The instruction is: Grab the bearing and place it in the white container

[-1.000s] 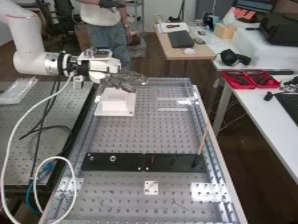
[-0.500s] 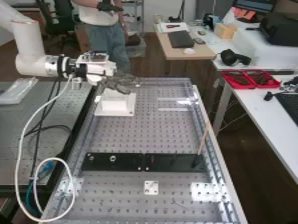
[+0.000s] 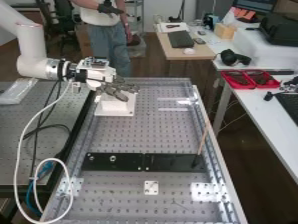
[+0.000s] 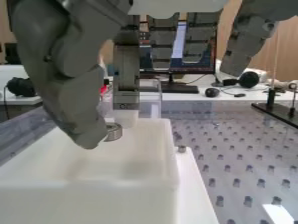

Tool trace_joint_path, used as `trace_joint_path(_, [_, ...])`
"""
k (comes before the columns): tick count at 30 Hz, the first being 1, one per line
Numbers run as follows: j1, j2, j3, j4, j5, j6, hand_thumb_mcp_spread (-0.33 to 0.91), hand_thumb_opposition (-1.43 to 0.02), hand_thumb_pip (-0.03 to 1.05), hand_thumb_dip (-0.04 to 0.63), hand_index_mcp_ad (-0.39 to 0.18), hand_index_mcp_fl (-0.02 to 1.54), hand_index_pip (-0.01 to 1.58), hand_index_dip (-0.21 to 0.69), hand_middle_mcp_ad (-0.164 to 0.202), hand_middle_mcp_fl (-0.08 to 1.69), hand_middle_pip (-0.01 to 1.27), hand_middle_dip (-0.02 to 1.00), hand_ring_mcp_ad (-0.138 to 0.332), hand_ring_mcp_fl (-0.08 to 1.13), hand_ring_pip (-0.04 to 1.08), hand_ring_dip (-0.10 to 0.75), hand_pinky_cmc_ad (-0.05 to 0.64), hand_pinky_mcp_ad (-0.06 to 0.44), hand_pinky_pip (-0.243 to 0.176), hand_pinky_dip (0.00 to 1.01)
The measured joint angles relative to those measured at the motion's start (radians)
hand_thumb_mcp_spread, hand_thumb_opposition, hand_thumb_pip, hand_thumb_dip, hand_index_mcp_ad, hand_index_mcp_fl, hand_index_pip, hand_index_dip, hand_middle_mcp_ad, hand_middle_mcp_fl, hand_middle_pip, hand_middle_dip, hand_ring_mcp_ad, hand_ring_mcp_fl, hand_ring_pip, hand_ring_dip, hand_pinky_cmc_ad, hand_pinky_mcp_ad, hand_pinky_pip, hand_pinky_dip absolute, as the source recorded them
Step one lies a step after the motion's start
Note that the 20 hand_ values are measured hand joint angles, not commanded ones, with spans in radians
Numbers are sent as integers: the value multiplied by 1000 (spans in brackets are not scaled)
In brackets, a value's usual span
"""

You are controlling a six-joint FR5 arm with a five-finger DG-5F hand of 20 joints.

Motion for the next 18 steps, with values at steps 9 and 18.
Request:
trace_joint_path(9, [-17, -8, 7, -17, 15, 27, 298, -827, 709, 265, -91, 23, 1374, 31, 72, 21, 129, 154, 127, -2, 87, 72, 375, 293, -75, 367])
trace_joint_path(18, [-72, 100, 32, -58, 16, -34, 222, -791, 710, 236, -99, 23, 1239, 14, 68, 23, 127, 157, 127, -2, 87, 72, 375, 293, -94, 410])
